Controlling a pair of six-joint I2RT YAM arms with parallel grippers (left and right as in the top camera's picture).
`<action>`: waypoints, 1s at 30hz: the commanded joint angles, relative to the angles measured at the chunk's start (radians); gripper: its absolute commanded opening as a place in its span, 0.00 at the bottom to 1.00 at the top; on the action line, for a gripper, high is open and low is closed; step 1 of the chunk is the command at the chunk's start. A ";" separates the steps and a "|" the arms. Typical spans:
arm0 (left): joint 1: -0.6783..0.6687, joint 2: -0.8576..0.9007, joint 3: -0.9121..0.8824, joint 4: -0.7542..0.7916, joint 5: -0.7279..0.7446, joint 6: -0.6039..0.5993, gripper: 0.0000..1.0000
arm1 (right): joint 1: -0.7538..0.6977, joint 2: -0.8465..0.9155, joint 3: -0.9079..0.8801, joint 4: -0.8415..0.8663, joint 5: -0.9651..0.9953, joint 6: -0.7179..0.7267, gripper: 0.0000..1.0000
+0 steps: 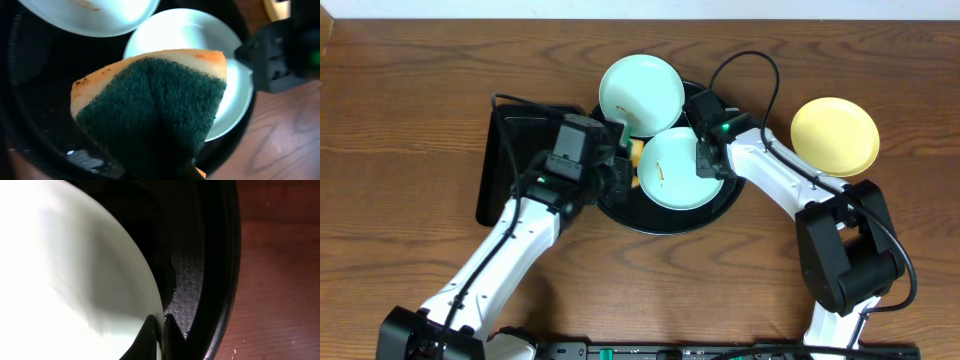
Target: Clean dirty plates on tray and stack at the side
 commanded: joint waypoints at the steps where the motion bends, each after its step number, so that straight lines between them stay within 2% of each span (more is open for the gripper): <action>1: -0.037 0.022 -0.004 0.025 -0.005 -0.076 0.08 | 0.010 0.000 -0.010 -0.008 0.046 0.028 0.01; 13: -0.143 0.252 -0.004 0.227 -0.037 -0.106 0.08 | 0.009 0.000 -0.010 -0.008 -0.039 -0.017 0.01; 21: -0.146 0.344 -0.004 0.246 -0.059 -0.104 0.07 | 0.009 0.000 -0.010 -0.008 -0.046 -0.017 0.01; 30: -0.147 0.351 -0.004 0.270 -0.104 -0.105 0.08 | 0.010 0.000 -0.011 -0.008 -0.050 -0.017 0.01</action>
